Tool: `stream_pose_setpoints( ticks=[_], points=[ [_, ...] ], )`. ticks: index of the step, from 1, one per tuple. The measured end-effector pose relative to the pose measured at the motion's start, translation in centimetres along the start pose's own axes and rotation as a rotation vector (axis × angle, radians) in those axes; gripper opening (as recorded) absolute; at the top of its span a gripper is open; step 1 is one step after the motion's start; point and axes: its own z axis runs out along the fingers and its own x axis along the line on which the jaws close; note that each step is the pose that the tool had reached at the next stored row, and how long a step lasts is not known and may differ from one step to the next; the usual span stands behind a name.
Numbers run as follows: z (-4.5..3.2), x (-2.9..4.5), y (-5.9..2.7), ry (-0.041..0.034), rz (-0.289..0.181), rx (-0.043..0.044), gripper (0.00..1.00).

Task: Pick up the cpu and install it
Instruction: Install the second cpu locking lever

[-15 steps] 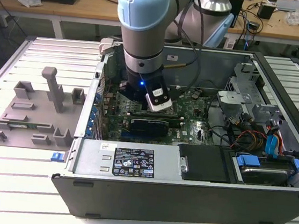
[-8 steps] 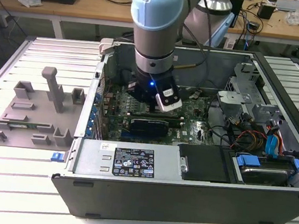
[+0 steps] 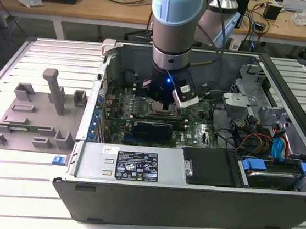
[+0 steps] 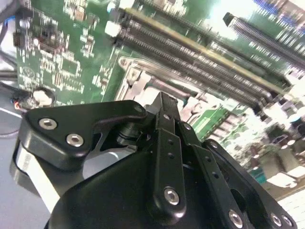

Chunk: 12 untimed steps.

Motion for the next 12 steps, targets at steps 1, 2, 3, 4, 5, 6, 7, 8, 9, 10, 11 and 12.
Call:
stream_pose_setpoints(
  ticks=[1, 2, 3, 4, 5, 6, 7, 8, 9, 10, 11, 12],
  points=[
    [0.07, 0.02, 0.29, -0.0003, 0.000, 0.0013, 0.11],
    [0.10, 0.03, 0.50, -0.0005, 0.000, 0.0044, 0.11],
    [0.03, 0.03, 0.60, -0.0009, 0.000, 0.0076, 0.11],
    [-0.13, 0.02, 0.67, -0.0010, -0.001, 0.0115, 0.11],
    [-0.38, 0.01, 0.76, -0.0012, -0.001, 0.0151, 0.11],
    [-0.69, -0.01, 0.85, -0.0015, -0.001, 0.0179, 0.11],
    [-0.99, -0.02, 0.94, -0.0017, -0.001, 0.0205, 0.11],
    [-1.20, -0.04, 1.00, -0.0017, -0.002, 0.0217, 0.11],
    [-1.25, -0.05, 1.02, -0.0018, -0.002, 0.0218, 0.11],
    [-1.25, -0.04, 1.02, -0.0019, -0.002, 0.0217, 0.11],
    [-1.28, -0.04, 1.03, -0.0018, -0.002, 0.0219, 0.11],
    [-1.30, -0.04, 1.04, -0.0018, -0.001, 0.0219, 0.11]
  ],
)
